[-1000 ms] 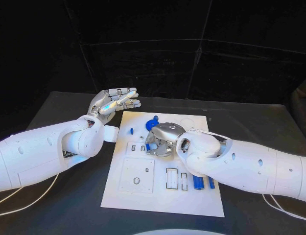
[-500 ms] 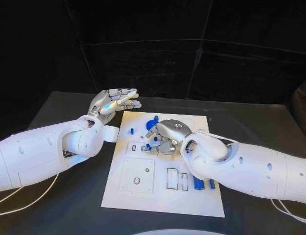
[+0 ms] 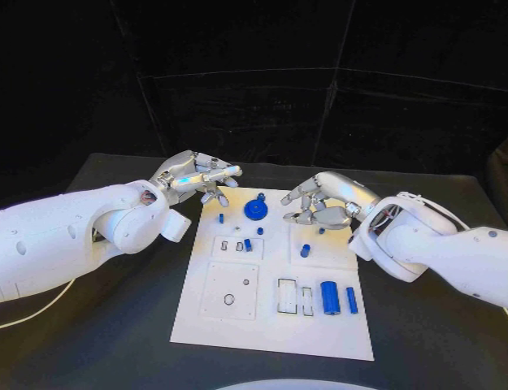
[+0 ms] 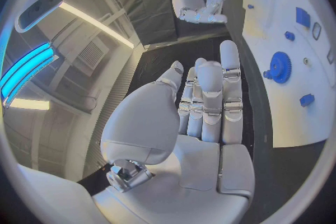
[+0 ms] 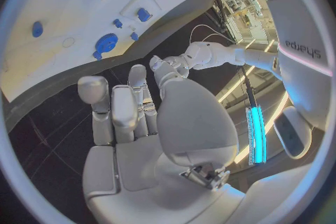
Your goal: Assemble the parts on the task board
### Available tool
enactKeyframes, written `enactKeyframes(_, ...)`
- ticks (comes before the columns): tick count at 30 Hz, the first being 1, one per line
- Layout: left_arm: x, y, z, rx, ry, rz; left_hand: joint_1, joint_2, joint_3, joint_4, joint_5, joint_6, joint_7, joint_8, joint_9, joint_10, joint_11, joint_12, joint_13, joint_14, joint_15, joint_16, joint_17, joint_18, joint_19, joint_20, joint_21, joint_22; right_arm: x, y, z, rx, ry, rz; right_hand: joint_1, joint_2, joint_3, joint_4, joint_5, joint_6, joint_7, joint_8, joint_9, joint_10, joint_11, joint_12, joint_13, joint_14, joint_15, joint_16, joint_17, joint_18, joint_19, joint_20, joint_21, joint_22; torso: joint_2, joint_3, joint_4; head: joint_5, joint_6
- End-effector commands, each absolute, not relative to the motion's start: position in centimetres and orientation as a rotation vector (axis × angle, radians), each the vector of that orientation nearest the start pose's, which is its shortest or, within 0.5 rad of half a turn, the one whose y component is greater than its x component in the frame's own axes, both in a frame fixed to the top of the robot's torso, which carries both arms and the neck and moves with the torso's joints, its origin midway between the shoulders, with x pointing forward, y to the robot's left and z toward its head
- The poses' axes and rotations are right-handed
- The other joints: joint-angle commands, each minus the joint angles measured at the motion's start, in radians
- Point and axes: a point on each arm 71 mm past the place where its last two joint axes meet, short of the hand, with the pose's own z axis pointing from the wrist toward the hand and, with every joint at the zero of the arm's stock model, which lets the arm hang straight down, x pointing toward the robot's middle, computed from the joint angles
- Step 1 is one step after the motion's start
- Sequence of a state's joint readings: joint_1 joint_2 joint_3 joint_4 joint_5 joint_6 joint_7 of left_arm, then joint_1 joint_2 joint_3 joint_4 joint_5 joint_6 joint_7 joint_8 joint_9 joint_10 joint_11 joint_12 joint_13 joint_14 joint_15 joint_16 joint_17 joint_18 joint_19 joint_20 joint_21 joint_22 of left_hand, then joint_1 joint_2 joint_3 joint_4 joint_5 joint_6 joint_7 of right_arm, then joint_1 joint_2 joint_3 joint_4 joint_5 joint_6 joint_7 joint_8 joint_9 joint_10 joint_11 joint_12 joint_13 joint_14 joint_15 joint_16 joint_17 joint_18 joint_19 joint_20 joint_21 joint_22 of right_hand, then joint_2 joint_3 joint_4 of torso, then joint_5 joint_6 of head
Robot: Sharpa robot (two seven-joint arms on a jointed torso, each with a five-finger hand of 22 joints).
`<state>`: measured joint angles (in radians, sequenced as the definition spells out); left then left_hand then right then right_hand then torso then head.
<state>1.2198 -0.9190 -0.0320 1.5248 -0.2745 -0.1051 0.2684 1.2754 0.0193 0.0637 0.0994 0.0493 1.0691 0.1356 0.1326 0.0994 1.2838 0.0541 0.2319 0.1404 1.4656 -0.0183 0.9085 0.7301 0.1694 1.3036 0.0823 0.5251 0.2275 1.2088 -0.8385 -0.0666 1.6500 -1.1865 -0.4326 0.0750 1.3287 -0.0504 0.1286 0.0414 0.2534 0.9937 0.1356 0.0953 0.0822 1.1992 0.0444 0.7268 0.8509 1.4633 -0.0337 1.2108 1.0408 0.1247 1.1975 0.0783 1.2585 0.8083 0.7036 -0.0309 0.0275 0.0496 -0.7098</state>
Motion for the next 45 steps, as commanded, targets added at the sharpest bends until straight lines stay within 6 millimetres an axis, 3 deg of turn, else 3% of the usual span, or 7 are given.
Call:
enactKeyframes(1,47.9,22.8,-18.2,-0.578,2.100,-1.218,-0.030,-0.002,-0.017,0.025,-0.003,-0.015,0.003,-0.004,0.002,-0.008,0.003,0.018,0.015,0.035,0.001,0.079,0.086,0.003,-0.003,-0.001,0.025,0.018,46.0,-17.4,-16.3,0.180,1.618,1.226,0.017,0.008,0.024,-0.012,0.002,0.017,-0.002,0.008,0.001,-0.031,-0.003,-0.073,-0.064,-0.023,0.000,-0.054,-0.061,0.027,-0.035,-0.001,-0.040,-0.073,-0.011,0.0068,-0.0012,0.002,-0.007)
enactKeyframes(7,48.3,23.2,-18.6,-0.466,2.265,-0.858,-0.109,-0.002,-0.118,0.106,0.002,0.015,-0.030,0.075,0.043,0.038,-0.037,0.224,0.162,0.069,-0.033,0.493,0.585,0.000,0.036,-0.024,0.201,0.159,47.6,-21.1,-15.6,0.305,1.565,1.191,0.004,-0.008,0.055,-0.024,0.004,0.022,-0.001,-0.001,-0.005,-0.029,-0.002,-0.111,-0.111,-0.034,0.000,-0.140,-0.142,0.041,-0.068,-0.002,-0.109,-0.175,-0.021,0.0135,0.0016,0.005,-0.017)
enactKeyframes(10,48.4,22.8,-19.1,-0.445,2.309,-0.748,-0.115,0.019,-0.184,0.159,0.013,0.007,-0.051,0.168,0.100,-0.040,-0.049,0.442,0.339,0.072,-0.037,0.569,0.690,-0.030,0.051,-0.042,0.424,0.419,48.1,-21.8,-15.5,0.328,1.553,1.176,0.001,-0.009,0.057,-0.024,0.004,0.019,0.000,-0.003,-0.006,-0.027,-0.002,-0.113,-0.115,-0.033,0.000,-0.143,-0.143,0.041,-0.067,-0.003,-0.113,-0.178,-0.024,0.0162,0.0016,0.006,-0.020)
enactKeyframes(12,48.6,22.4,-19.3,-0.424,2.327,-0.687,-0.104,0.030,-0.216,0.177,0.003,-0.016,-0.064,0.228,0.143,-0.051,-0.043,0.626,0.516,0.079,-0.057,0.593,0.727,-0.038,0.058,-0.044,0.514,0.526,48.2,-22.0,-15.5,0.336,1.550,1.172,-0.003,-0.009,0.060,-0.023,0.006,0.018,0.000,-0.004,-0.007,-0.024,-0.002,-0.113,-0.118,-0.030,0.000,-0.145,-0.142,0.041,-0.064,-0.003,-0.115,-0.179,-0.026,0.0171,0.0026,0.007,-0.021)
enactKeyframes(16,49.1,21.7,-19.7,-0.372,2.335,-0.600,-0.122,0.050,-0.264,0.185,0.001,-0.043,-0.070,0.319,0.213,-0.028,-0.068,0.816,0.717,0.091,-0.059,0.627,0.780,-0.056,0.083,-0.050,0.627,0.675,48.3,-22.0,-15.5,0.336,1.551,1.167,-0.011,-0.008,0.063,-0.020,0.009,0.020,0.000,-0.004,-0.007,-0.020,-0.002,-0.113,-0.122,-0.026,0.000,-0.144,-0.138,0.040,-0.059,-0.003,-0.117,-0.178,-0.026,0.0178,0.0029,0.006,-0.021)
enactKeyframes(27,50.2,19.5,-20.0,-0.323,2.346,-0.528,-0.138,0.086,-0.325,0.186,-0.002,-0.100,-0.084,0.430,0.315,-0.009,-0.074,0.921,0.837,0.104,-0.066,0.660,0.836,-0.082,0.126,-0.060,0.755,0.859,48.2,-21.3,-15.5,0.313,1.566,1.156,-0.024,-0.013,0.067,-0.017,0.024,0.015,0.000,-0.009,-0.009,-0.015,-0.002,-0.112,-0.129,-0.020,0.000,-0.145,-0.134,0.039,-0.050,-0.004,-0.120,-0.178,-0.023,0.0155,-0.0006,0.006,-0.019)
enactKeyframes(45,50.5,17.0,-20.5,-0.193,2.392,-0.474,-0.143,0.095,-0.347,0.185,-0.002,-0.123,-0.085,0.458,0.345,-0.011,-0.075,0.931,0.850,0.105,-0.067,0.662,0.841,-0.084,0.127,-0.061,0.766,0.876,48.5,-20.9,-15.8,0.298,1.603,1.143,-0.038,-0.026,0.074,-0.016,0.052,0.009,0.001,-0.014,-0.010,-0.016,-0.001,-0.113,-0.138,-0.019,0.001,-0.162,-0.145,0.042,-0.052,-0.004,-0.138,-0.203,-0.022,0.0152,0.0026,0.004,-0.023)
